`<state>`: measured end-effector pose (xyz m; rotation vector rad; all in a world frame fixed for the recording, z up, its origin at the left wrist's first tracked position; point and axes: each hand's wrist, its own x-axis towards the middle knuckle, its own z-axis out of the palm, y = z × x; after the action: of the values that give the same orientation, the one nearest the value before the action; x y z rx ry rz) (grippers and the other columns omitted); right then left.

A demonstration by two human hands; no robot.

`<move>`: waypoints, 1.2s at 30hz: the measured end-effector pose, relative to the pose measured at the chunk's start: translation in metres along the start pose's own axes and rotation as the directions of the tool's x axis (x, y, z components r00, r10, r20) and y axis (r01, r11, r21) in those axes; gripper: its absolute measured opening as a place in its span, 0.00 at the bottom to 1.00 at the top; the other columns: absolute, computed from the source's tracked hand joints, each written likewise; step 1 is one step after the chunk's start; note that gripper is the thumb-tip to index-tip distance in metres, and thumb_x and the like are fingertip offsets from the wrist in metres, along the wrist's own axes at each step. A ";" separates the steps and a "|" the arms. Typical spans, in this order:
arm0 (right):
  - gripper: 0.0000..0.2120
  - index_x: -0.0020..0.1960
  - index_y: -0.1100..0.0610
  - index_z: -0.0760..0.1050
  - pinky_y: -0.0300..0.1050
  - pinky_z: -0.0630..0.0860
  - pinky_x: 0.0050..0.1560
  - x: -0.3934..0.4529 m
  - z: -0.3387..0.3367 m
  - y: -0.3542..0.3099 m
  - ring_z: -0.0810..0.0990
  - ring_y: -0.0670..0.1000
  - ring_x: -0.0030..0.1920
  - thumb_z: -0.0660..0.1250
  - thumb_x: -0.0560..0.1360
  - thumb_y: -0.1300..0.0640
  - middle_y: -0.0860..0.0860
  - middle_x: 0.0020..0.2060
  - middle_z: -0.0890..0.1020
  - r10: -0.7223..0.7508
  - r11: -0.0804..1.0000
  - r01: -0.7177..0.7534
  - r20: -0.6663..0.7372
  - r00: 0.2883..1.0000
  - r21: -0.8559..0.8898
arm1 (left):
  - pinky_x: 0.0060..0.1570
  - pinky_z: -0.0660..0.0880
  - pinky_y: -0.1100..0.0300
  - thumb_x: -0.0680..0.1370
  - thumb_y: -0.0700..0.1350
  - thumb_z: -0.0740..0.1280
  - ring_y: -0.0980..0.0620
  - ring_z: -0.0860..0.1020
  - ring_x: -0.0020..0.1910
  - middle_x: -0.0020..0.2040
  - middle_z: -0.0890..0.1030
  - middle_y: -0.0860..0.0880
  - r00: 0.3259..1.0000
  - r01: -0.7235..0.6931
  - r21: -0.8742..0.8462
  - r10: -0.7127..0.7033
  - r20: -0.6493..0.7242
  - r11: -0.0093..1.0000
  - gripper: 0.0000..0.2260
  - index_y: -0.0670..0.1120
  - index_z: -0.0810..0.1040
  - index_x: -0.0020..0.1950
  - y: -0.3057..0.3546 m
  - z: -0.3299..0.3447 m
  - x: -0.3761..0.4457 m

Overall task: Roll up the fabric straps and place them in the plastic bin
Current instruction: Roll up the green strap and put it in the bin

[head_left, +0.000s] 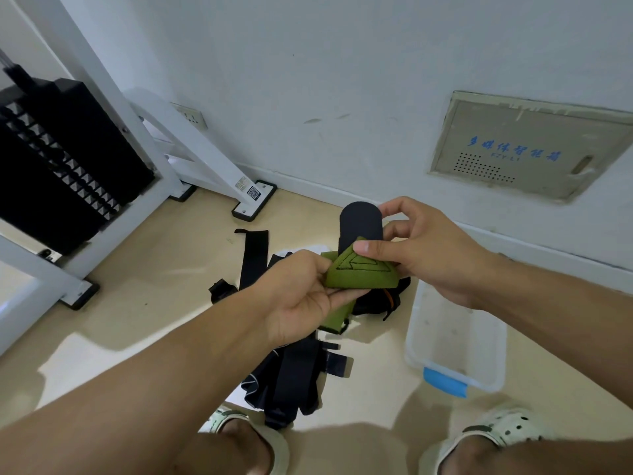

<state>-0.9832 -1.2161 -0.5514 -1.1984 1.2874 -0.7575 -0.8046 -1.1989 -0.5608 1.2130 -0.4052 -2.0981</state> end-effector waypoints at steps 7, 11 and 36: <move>0.21 0.51 0.47 0.71 0.51 0.82 0.42 -0.002 0.000 -0.001 0.83 0.48 0.35 0.81 0.67 0.47 0.49 0.40 0.86 -0.106 0.953 0.053 -0.164 0.981 -0.297 | 0.57 0.82 0.47 0.80 0.27 0.50 0.38 0.82 0.63 0.63 0.82 0.35 0.999 -0.039 -0.013 0.039 -0.008 0.999 0.21 0.33 0.76 0.68 -0.002 -0.002 0.007; 0.07 0.46 0.41 0.80 0.51 0.78 0.48 -0.002 -0.001 0.005 0.77 0.43 0.42 0.75 0.72 0.42 0.41 0.46 0.77 -0.350 0.731 0.195 -0.114 0.930 -0.654 | 0.57 0.82 0.49 0.80 0.28 0.50 0.38 0.82 0.64 0.65 0.81 0.35 0.998 -0.064 0.031 0.064 -0.005 0.997 0.23 0.35 0.75 0.70 -0.003 -0.002 0.010; 0.15 0.56 0.42 0.80 0.45 0.72 0.60 -0.008 0.003 0.002 0.74 0.41 0.56 0.65 0.74 0.38 0.38 0.52 0.80 -0.411 0.578 0.486 0.280 0.867 -0.656 | 0.52 0.84 0.52 0.79 0.30 0.61 0.42 0.83 0.46 0.47 0.82 0.37 0.995 -0.067 0.039 0.070 -0.072 0.997 0.13 0.33 0.82 0.38 0.015 -0.011 -0.006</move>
<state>-0.9817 -1.2075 -0.5511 -2.2472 1.2310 -0.5333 -0.7873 -1.2053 -0.5542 1.2759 -0.4473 -1.9895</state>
